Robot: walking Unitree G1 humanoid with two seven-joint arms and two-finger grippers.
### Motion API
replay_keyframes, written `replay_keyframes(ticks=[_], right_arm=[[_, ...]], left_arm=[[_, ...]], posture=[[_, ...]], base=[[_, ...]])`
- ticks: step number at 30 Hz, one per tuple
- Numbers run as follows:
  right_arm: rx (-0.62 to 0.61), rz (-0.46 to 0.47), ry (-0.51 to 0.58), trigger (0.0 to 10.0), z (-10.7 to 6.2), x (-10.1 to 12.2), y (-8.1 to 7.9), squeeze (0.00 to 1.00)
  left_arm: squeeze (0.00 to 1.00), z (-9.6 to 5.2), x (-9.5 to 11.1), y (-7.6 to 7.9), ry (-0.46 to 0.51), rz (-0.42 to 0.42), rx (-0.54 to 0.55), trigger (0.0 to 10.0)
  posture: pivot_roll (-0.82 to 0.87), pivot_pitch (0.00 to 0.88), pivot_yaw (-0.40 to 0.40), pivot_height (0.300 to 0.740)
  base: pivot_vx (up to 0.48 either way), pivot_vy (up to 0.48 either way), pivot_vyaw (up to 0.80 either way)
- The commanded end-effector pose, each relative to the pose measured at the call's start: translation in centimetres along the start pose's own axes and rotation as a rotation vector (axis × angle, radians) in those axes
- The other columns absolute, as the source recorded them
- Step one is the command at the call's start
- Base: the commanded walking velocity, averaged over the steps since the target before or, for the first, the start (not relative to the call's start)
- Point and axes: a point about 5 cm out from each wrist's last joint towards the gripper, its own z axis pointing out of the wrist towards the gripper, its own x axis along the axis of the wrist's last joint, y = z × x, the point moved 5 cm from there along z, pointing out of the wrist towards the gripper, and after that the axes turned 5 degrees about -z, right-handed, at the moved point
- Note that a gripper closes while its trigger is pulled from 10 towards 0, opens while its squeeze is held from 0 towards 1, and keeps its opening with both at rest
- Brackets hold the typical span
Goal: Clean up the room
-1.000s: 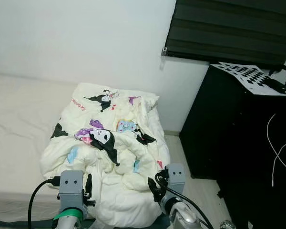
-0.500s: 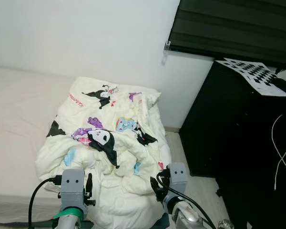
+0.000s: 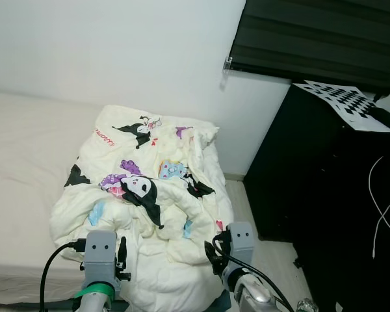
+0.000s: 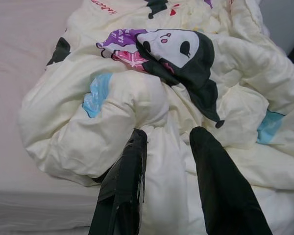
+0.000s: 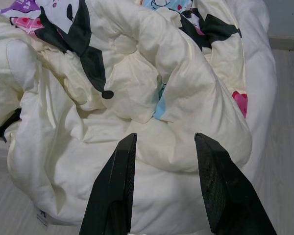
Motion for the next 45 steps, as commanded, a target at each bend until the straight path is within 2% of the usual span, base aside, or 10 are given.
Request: replay_keyframes(ticks=[1,6,19,32,36,40,43,45], right_arm=[[-0.019,-0.003,-0.031,10.0,-0.3,-0.8,0.7,0.00],[-0.019,-0.004,-0.031,10.0,-0.4,-0.8,0.7,0.00],[-0.037,0.010,-0.038,10.0,-0.4,-1.1,0.7,0.00],[-0.044,0.002,-0.030,10.0,-0.4,-0.9,1.0,0.00],[-0.096,-0.002,0.007,10.0,-0.2,0.1,1.8,0.00],[-0.106,-0.003,0.015,10.0,-0.1,0.3,2.0,0.00],[-0.144,0.016,0.042,10.0,-0.1,1.0,2.8,0.00],[-0.145,0.017,0.042,10.0,-0.1,1.0,2.9,0.00]], left_arm=[[0.00,-0.2,-0.8,0.4,-0.035,-0.013,-0.009,10.0],[0.00,-0.2,-0.9,0.3,-0.038,-0.004,-0.009,10.0],[0.00,0.0,-0.7,0.1,-0.026,0.028,-0.019,10.0],[0.00,0.1,-1.2,0.7,-0.046,0.055,-0.039,10.0],[0.00,-0.1,-1.4,0.8,-0.051,0.055,-0.038,10.0],[0.00,-0.1,-1.4,0.8,-0.051,0.055,-0.037,10.0],[0.00,-0.2,-1.4,0.7,-0.045,0.060,-0.035,10.0],[0.00,-0.2,-1.4,0.6,-0.045,0.061,-0.036,10.0]], posture=[[0.03,0.068,-0.099,0.703],[0.03,0.068,-0.099,0.703],[0.03,0.068,-0.079,0.703],[0.03,0.064,-0.083,0.703],[0.03,0.058,-0.092,0.703],[0.03,0.058,-0.092,0.703],[0.03,0.056,-0.091,0.684],[0.03,0.056,-0.091,0.679]], base=[[0.000,0.480,0.00],[0.000,0.480,0.00],[0.000,0.000,0.00],[0.000,0.000,0.00],[0.000,0.000,0.00],[0.000,0.000,0.00],[0.000,0.000,0.00],[0.000,0.000,0.00]])
